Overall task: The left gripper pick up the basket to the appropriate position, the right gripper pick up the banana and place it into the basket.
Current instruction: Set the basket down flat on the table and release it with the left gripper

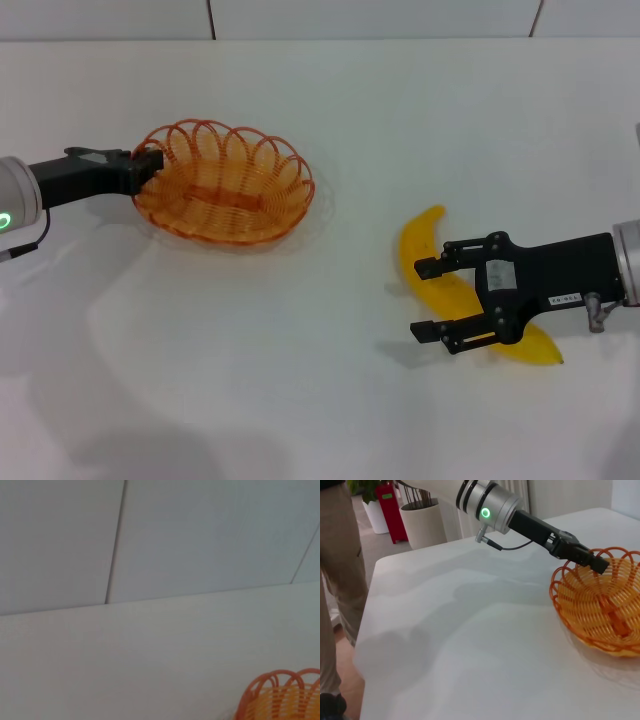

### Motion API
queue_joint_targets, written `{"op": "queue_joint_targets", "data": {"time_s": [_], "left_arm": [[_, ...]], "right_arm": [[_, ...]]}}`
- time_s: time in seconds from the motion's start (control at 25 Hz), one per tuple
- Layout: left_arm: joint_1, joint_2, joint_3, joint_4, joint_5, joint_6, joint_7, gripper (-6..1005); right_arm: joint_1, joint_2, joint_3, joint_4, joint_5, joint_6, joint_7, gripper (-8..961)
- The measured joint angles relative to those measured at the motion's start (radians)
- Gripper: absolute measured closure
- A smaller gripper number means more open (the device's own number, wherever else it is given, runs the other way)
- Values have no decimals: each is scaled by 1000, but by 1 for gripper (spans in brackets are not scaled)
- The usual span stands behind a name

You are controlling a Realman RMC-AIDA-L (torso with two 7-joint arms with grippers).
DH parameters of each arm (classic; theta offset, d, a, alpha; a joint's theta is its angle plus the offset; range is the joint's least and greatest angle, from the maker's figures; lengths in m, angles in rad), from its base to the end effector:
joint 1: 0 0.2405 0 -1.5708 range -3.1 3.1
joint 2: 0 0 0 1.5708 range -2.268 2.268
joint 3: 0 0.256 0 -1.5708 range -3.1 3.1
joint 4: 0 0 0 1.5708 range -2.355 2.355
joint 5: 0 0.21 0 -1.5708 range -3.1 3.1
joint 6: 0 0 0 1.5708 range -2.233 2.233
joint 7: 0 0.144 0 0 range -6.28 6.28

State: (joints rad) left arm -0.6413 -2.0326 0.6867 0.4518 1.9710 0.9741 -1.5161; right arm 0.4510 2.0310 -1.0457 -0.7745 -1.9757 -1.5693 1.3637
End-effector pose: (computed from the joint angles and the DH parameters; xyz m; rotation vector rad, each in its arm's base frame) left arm -0.3016 0.3985 -0.0024 -2.2760 -0.9567 -0.4329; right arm 0.2661 0.3049 -0.0123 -2.9983 0.3972 0.4012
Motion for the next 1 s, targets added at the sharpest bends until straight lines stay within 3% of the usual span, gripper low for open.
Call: {"op": "queue_joint_targets", "data": {"time_s": [0.28,0.72,1.0], "left_arm": [[-7,0,32,-8,5,0,3,864],[-8,0,33,-9,1,1,18,639],[4,-4,33,-3,-4,4,97,386]], "right_arm": [[4,0,0,3,-5,0,0,166],[5,0,1,5,-8,-3,0,178],[1,0,1,5,-8,-3,0,186]]}}
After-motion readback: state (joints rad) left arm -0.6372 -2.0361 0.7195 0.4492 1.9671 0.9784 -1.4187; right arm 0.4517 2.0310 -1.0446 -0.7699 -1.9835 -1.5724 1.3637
